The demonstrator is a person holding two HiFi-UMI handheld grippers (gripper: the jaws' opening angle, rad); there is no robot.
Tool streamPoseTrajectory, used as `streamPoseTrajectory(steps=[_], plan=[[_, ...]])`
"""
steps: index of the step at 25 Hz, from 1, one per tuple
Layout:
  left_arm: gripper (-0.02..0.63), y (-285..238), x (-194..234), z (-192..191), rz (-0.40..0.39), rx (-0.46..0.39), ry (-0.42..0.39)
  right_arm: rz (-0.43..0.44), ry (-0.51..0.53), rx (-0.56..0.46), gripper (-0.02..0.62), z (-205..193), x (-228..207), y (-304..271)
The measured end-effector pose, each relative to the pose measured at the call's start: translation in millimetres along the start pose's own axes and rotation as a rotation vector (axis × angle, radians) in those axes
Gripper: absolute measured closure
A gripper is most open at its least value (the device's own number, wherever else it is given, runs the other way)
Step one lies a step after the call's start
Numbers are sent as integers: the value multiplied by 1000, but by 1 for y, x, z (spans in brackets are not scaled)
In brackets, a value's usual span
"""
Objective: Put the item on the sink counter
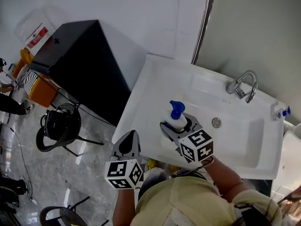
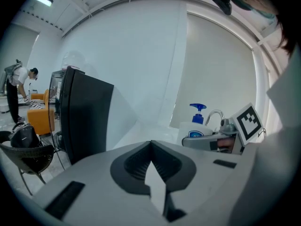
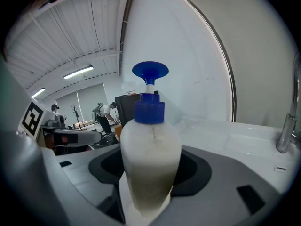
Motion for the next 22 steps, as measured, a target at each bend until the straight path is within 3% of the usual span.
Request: streamPoseTrajectory(steps=[9, 22], plan=[[571, -27, 15, 10, -59, 17, -19, -54, -20, -13, 316, 5, -7, -25], [571, -57, 26, 17, -101, 36, -42, -100, 35, -31, 316, 12, -16, -66]])
Point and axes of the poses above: the fingertips, and each gripper's own axes: y backward along the fingers, x to its left, z out of its top, the point moved 6 cm from there along y, backward along the fingers, and after that the axes turned 11 degrees about z, right-handed, at the moved point
